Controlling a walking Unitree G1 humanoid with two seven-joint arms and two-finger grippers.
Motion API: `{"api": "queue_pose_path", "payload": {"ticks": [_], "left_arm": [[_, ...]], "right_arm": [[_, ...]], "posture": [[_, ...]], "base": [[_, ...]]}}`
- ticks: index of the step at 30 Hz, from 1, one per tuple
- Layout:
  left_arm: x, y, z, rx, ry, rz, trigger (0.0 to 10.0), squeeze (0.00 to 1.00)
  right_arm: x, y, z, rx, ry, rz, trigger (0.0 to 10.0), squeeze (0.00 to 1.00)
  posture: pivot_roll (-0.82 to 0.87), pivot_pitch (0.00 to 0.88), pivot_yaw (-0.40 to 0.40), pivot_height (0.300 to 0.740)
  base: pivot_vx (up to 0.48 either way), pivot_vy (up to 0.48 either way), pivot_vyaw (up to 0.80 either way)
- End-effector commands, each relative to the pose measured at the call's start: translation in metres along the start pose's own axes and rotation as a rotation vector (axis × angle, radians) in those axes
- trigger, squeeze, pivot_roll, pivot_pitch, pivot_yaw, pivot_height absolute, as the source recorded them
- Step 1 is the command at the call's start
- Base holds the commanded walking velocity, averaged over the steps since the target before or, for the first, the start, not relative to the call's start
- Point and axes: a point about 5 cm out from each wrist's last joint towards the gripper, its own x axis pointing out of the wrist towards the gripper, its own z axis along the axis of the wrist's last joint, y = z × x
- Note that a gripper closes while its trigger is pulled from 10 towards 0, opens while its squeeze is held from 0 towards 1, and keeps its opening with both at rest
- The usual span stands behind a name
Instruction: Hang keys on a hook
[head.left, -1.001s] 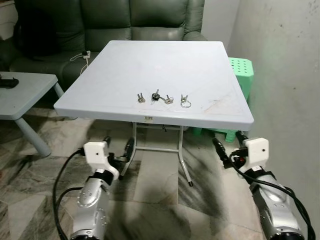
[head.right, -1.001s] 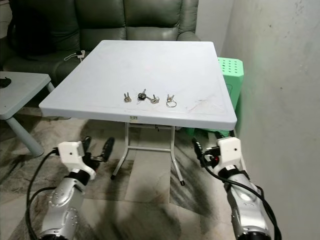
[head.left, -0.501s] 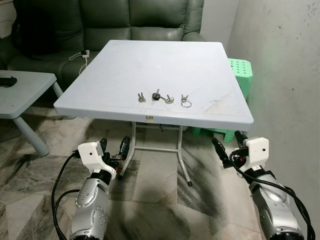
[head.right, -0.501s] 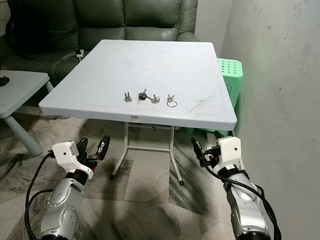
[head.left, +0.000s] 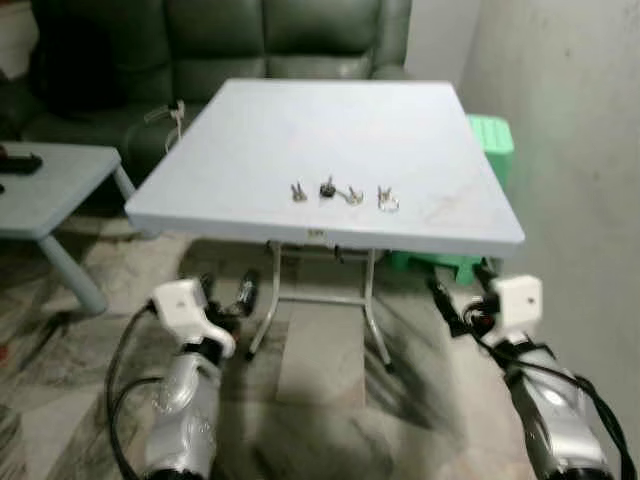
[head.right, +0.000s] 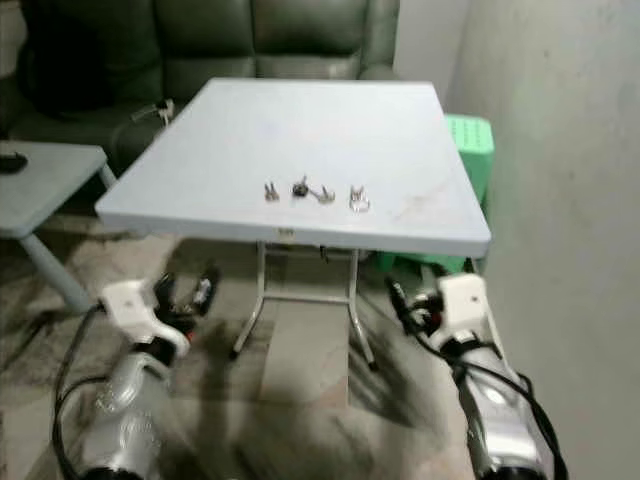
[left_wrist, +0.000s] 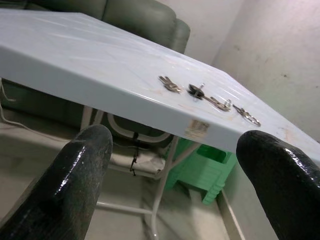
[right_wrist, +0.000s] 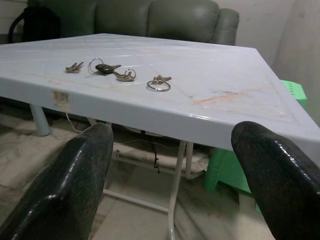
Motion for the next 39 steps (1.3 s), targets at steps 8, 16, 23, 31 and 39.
{"api": "queue_pose_path", "payload": {"ticks": [8,16,23,31,39], "left_arm": [[-0.0017,0.0085,0.0044,0.007,-0.014,0.052,10.0,0.0],[-0.0005,0.0109,0.0059,0.003,-0.009,0.057,10.0,0.0],[0.0005,0.0113,0.0071,0.01,-0.011,0.055,10.0,0.0],[0.0008,0.0126,0.0082,0.007,-0.01,0.06,10.0,0.0],[0.0011,0.014,0.0092,0.009,-0.01,0.062,10.0,0.0]], "right_arm": [[0.0004,0.0039,0.0018,0.005,-0.003,0.016,10.0,0.0],[-0.0008,0.0027,0.0018,0.005,0.001,0.013,10.0,0.0],[-0.0004,0.0036,0.0021,0.008,-0.001,0.011,10.0,0.0],[-0.0006,0.0048,0.0012,0.013,0.002,0.008,10.0,0.0],[-0.0004,0.0052,0.0009,0.016,0.001,0.005,10.0,0.0]], "posture": [[-0.01,0.025,-0.053,0.74],[-0.01,0.031,-0.055,0.74],[-0.01,0.034,-0.053,0.74],[-0.01,0.039,-0.051,0.74],[-0.01,0.04,-0.048,0.74]], "base": [[0.0,0.0,0.0],[0.0,0.0,0.0],[0.177,0.0,0.0],[0.243,0.0,0.0],[0.241,0.0,0.0]]}}
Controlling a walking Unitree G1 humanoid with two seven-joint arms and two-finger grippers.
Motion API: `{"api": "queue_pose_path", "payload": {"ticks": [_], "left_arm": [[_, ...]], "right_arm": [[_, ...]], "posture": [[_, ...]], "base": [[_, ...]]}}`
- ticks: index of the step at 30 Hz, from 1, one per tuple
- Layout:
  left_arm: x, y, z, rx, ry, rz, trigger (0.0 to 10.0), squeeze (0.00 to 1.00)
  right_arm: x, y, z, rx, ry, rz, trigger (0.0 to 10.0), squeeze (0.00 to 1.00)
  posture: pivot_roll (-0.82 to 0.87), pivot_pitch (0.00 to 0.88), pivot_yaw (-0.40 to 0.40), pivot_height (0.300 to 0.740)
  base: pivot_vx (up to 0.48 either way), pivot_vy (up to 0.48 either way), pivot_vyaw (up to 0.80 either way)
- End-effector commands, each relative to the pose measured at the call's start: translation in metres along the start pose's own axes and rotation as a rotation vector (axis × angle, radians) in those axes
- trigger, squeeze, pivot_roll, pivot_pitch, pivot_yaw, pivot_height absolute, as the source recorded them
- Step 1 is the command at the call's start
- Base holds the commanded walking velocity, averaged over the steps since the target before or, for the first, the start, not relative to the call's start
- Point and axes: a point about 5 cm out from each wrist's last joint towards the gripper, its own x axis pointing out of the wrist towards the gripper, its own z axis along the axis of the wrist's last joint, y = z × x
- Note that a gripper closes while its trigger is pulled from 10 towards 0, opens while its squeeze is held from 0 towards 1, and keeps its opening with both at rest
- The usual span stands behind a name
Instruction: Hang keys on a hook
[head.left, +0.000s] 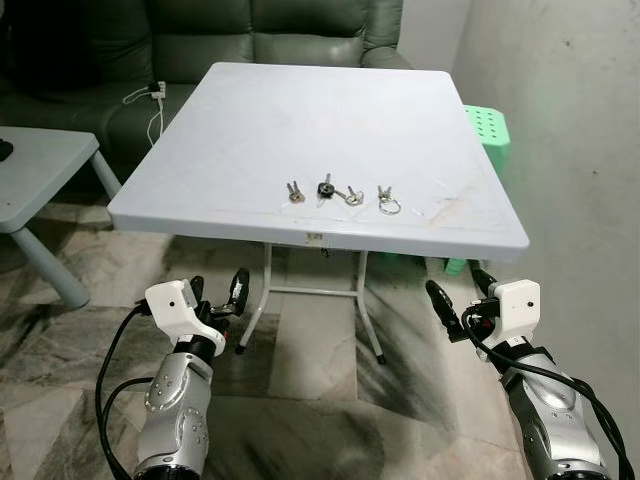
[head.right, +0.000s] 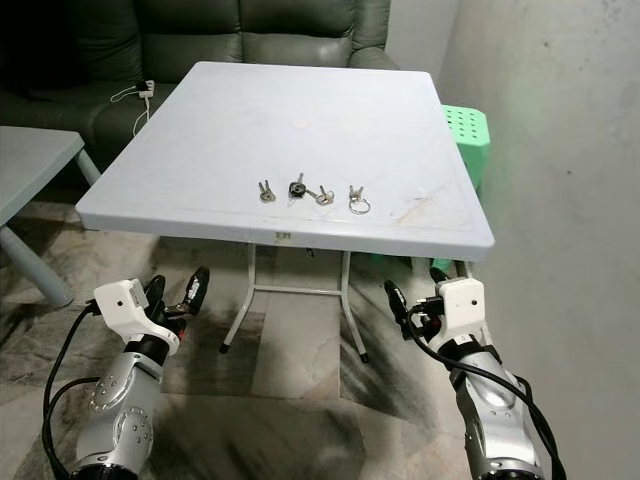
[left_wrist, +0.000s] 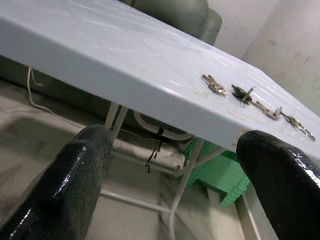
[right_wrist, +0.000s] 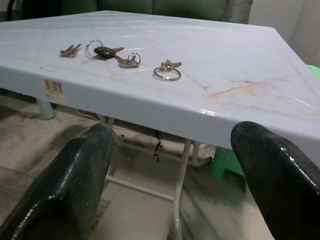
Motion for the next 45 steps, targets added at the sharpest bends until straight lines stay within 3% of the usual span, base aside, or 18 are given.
{"api": "queue_pose_path", "payload": {"ticks": [1,41,45], "left_arm": [[0.0015,-0.0012,0.0021,-0.001,0.0,-0.007,10.0,0.0],[0.003,-0.0013,0.0038,0.0,-0.006,-0.009,10.0,0.0],[0.0035,-0.0025,0.0054,0.01,-0.01,-0.017,10.0,0.0]], "right_arm": [[-0.0002,-0.0014,0.0038,-0.002,-0.013,-0.009,10.0,0.0],[-0.0001,-0.0016,0.0033,0.0,-0.01,-0.008,10.0,0.0],[0.001,-0.0026,0.0084,0.031,-0.049,-0.018,10.0,0.0]], "posture": [[-0.01,0.042,-0.047,0.74],[0.0,0.039,-0.051,0.74],[0.0,0.037,-0.05,0.74]], "base": [[0.24,0.0,0.0],[0.255,0.0,0.0],[0.295,0.0,0.0]]}}
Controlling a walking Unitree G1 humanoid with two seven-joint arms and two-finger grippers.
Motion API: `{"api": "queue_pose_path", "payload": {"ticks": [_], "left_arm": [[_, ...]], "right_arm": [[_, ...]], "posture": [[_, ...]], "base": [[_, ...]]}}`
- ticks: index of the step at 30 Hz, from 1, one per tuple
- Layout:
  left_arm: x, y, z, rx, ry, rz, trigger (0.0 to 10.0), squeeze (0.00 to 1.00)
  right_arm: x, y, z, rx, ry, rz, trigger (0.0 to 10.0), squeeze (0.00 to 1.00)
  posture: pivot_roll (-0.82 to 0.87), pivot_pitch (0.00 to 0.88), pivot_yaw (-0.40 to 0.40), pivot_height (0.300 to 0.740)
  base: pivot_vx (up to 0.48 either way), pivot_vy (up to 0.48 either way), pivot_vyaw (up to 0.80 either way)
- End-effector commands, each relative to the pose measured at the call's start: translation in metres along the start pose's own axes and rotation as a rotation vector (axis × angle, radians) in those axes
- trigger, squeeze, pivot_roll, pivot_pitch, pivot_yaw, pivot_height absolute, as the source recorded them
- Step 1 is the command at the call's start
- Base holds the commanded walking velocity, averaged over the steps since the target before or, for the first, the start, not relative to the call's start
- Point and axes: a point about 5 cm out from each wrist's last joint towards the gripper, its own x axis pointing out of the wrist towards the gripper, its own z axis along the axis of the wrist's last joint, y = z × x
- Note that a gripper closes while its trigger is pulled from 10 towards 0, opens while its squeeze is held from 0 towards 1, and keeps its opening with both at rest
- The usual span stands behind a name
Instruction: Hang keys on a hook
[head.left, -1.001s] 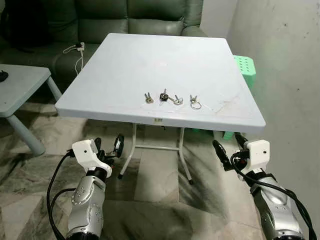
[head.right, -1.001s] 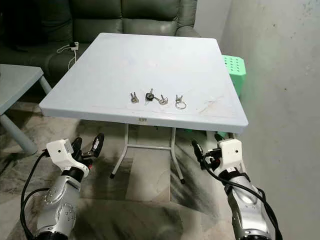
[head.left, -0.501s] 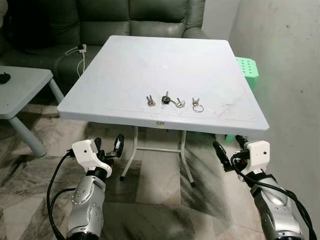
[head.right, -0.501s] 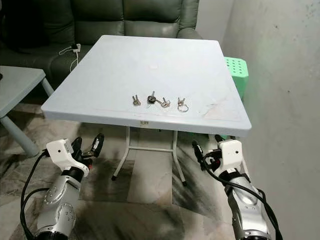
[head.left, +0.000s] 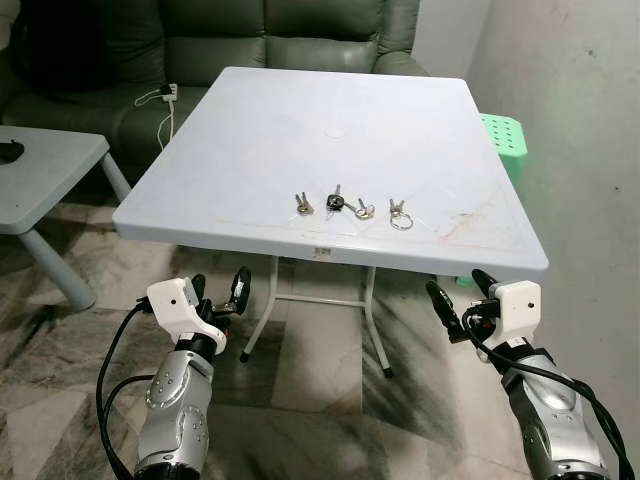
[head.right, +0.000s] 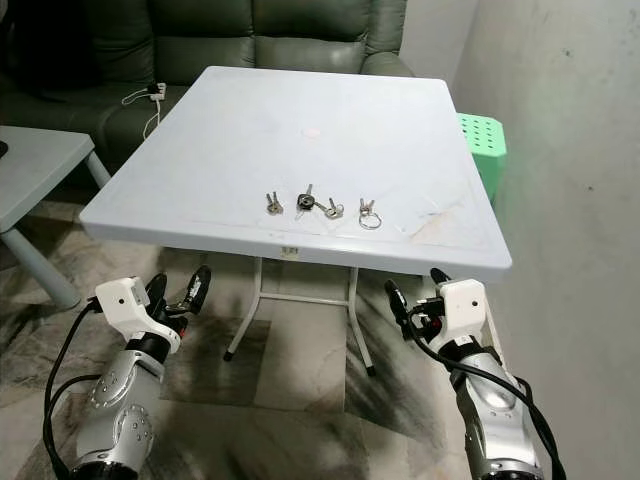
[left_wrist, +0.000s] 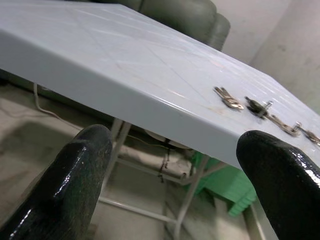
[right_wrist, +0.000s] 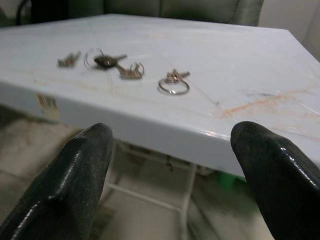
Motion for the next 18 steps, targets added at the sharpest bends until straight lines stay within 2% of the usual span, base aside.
{"api": "queue_pose_path", "payload": {"ticks": [1,18], "left_arm": [[0.0026,-0.0043,0.0039,0.006,-0.013,-0.019,10.0,0.0],[0.0031,-0.0058,0.0055,0.01,-0.014,-0.031,10.0,0.0]], "right_arm": [[0.0005,-0.0053,0.0094,0.003,-0.043,-0.015,10.0,0.0],[0.0008,-0.0034,0.0087,0.002,-0.035,-0.005,10.0,0.0]], "posture": [[0.0,0.037,-0.05,0.74],[0.0,0.025,-0.051,0.74]], "base": [[0.3,0.0,0.0],[0.296,0.0,0.0]]}}
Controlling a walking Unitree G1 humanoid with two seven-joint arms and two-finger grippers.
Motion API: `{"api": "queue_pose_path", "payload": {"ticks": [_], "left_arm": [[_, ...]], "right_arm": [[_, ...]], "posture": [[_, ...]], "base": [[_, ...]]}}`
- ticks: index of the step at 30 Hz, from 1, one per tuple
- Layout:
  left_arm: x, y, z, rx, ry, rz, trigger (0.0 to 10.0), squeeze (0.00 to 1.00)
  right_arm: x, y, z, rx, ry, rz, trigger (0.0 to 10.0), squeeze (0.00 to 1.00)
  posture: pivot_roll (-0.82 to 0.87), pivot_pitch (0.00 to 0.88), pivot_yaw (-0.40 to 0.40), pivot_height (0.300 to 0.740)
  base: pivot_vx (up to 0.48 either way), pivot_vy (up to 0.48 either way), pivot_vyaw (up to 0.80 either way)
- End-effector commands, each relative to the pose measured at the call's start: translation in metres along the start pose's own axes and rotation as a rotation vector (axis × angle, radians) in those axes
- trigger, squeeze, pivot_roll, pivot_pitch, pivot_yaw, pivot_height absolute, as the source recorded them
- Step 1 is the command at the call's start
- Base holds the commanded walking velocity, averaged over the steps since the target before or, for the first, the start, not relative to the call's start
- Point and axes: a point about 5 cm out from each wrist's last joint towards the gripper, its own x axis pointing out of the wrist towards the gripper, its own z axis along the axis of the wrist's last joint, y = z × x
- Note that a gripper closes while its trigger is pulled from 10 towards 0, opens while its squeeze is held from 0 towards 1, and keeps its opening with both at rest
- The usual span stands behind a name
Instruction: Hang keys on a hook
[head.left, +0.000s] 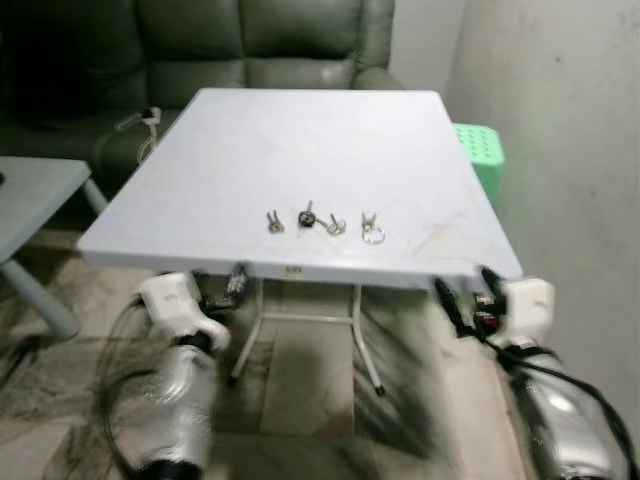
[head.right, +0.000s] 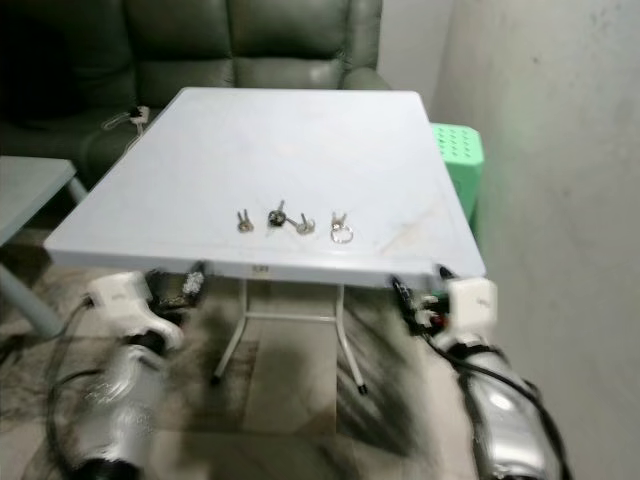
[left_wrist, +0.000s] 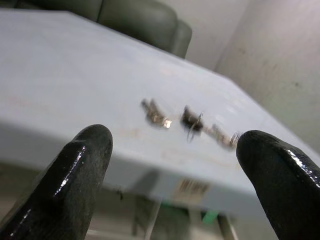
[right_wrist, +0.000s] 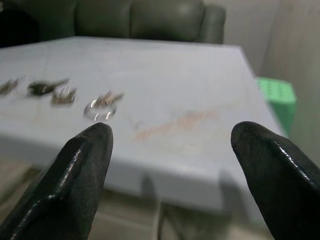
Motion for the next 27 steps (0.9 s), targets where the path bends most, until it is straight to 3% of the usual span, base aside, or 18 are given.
{"api": "queue_pose_path", "payload": {"ticks": [1,13,20,27], "left_arm": [[-0.002,0.012,0.007,0.024,-0.013,0.029,10.0,0.0],[-0.004,0.005,0.004,0.043,-0.014,0.025,10.0,0.0],[-0.009,-0.003,0.003,0.098,-0.003,-0.024,10.0,0.0],[-0.011,-0.011,0.004,0.08,-0.027,-0.055,10.0,0.0]], "right_arm": [[0.008,0.01,0.005,0.007,-0.025,0.038,10.0,0.0],[0.009,0.009,0.005,-0.004,-0.015,0.049,10.0,0.0],[0.013,0.006,0.01,-0.05,-0.004,0.081,10.0,0.0],[0.018,-0.001,0.015,-0.068,-0.008,0.092,10.0,0.0]], "posture": [[0.0,0.024,-0.052,0.74],[0.0,0.023,-0.059,0.74],[0.0,0.04,-0.064,0.74],[0.01,0.048,-0.075,0.74]], "base": [[0.296,0.0,0.0],[0.073,0.0,0.0],[0.0,0.0,0.0],[0.0,0.0,0.0]]}}
